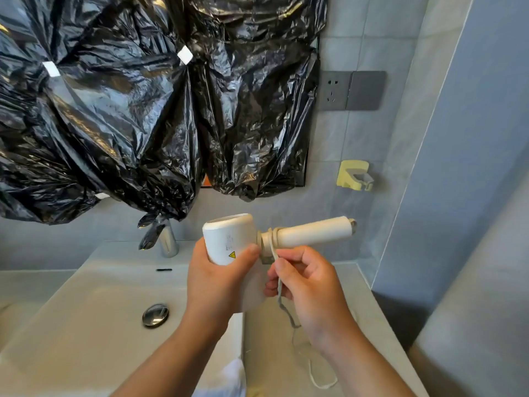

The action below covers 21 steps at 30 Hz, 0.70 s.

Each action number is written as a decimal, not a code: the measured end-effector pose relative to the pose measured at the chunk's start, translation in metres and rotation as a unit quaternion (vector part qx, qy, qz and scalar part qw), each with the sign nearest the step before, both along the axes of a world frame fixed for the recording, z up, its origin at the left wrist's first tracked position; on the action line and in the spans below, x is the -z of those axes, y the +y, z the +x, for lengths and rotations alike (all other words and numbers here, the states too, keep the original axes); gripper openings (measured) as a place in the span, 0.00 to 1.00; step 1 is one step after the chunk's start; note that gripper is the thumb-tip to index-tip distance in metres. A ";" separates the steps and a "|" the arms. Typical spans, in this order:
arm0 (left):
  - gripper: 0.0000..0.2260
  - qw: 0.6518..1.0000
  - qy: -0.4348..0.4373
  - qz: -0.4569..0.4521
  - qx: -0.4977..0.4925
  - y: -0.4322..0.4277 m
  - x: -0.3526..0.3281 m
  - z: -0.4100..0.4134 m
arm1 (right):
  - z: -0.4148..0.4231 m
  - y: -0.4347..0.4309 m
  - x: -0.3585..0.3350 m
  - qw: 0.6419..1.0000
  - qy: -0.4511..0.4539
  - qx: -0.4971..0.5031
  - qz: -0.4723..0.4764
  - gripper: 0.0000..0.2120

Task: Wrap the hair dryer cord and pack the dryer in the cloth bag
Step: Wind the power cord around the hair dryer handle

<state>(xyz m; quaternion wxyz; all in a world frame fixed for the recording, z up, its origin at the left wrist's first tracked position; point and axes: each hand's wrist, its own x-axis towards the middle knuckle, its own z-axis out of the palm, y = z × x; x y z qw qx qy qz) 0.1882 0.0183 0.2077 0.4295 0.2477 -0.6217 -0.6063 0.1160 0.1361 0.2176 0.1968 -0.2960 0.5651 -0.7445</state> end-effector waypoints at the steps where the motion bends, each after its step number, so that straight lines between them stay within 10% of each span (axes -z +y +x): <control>1: 0.18 1.000 0.006 0.005 0.014 -0.006 0.010 0.001 | 0.001 -0.005 0.011 1.000 0.011 0.008 0.003 0.06; 13: 0.27 0.982 0.062 -0.004 0.181 -0.047 0.138 0.034 | 0.024 -0.026 0.157 0.988 0.089 -0.039 0.119 0.21; 21: 0.33 0.945 0.022 -0.054 0.322 -0.052 0.153 0.084 | 0.032 0.016 0.174 0.966 0.114 -0.163 0.166 0.04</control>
